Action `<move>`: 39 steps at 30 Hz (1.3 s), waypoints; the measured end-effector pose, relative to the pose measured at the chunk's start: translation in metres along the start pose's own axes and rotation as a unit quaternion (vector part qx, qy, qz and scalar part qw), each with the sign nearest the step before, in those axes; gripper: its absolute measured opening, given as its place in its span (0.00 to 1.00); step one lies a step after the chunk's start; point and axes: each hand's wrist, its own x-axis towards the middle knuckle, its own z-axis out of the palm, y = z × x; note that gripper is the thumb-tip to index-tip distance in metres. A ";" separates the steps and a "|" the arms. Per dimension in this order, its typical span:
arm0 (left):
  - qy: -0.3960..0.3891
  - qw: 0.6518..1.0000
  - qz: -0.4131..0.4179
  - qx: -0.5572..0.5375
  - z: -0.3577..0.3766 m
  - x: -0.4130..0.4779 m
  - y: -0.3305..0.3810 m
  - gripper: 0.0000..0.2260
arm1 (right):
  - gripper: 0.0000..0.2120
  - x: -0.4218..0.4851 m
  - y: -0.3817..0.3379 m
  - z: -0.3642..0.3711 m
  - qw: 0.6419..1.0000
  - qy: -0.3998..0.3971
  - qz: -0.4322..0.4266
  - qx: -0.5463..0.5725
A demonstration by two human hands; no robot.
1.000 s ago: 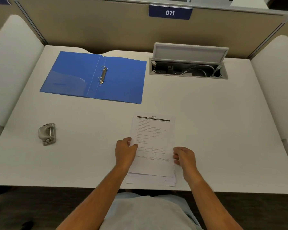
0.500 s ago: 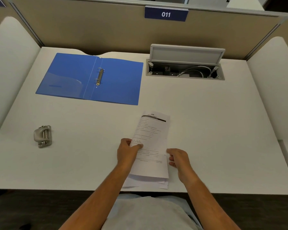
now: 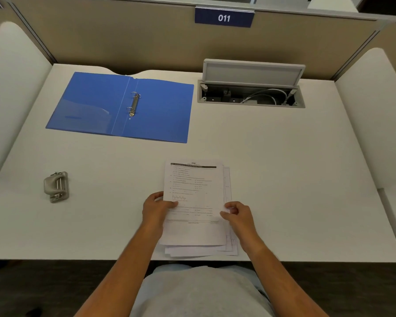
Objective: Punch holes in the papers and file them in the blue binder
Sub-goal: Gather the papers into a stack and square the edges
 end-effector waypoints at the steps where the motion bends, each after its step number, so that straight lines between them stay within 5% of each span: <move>1: -0.023 1.000 -0.009 -0.005 -0.002 0.001 0.000 0.24 | 0.13 -0.001 0.002 0.001 1.000 0.001 -0.012 -0.020; 5: -0.079 0.997 0.001 0.017 -0.002 -0.004 -0.001 0.17 | 0.17 -0.001 0.009 -0.001 0.997 0.012 -0.028 -0.065; 15: -0.009 0.993 0.093 0.074 -0.004 -0.008 -0.007 0.11 | 0.19 0.004 0.012 -0.008 0.999 0.038 -0.012 -0.031; 21: -0.064 0.994 0.070 0.061 -0.004 -0.007 -0.009 0.16 | 0.18 0.004 0.010 -0.009 0.999 0.033 -0.002 0.006; 30: -0.090 0.969 0.156 0.167 0.009 -0.017 0.002 0.17 | 0.11 0.005 -0.001 -0.028 0.997 0.000 0.023 0.080; 34: -0.131 0.938 0.245 0.207 0.010 -0.034 0.030 0.20 | 0.24 0.008 -0.017 -0.040 0.996 0.010 -0.037 0.078; 37: -0.185 0.902 0.300 0.248 0.009 -0.054 0.059 0.18 | 0.38 0.006 -0.042 -0.054 0.987 -0.078 -0.073 0.122; 39: -0.204 0.888 0.326 0.252 0.009 -0.067 0.077 0.15 | 0.38 0.001 -0.065 -0.063 0.972 -0.143 -0.108 0.152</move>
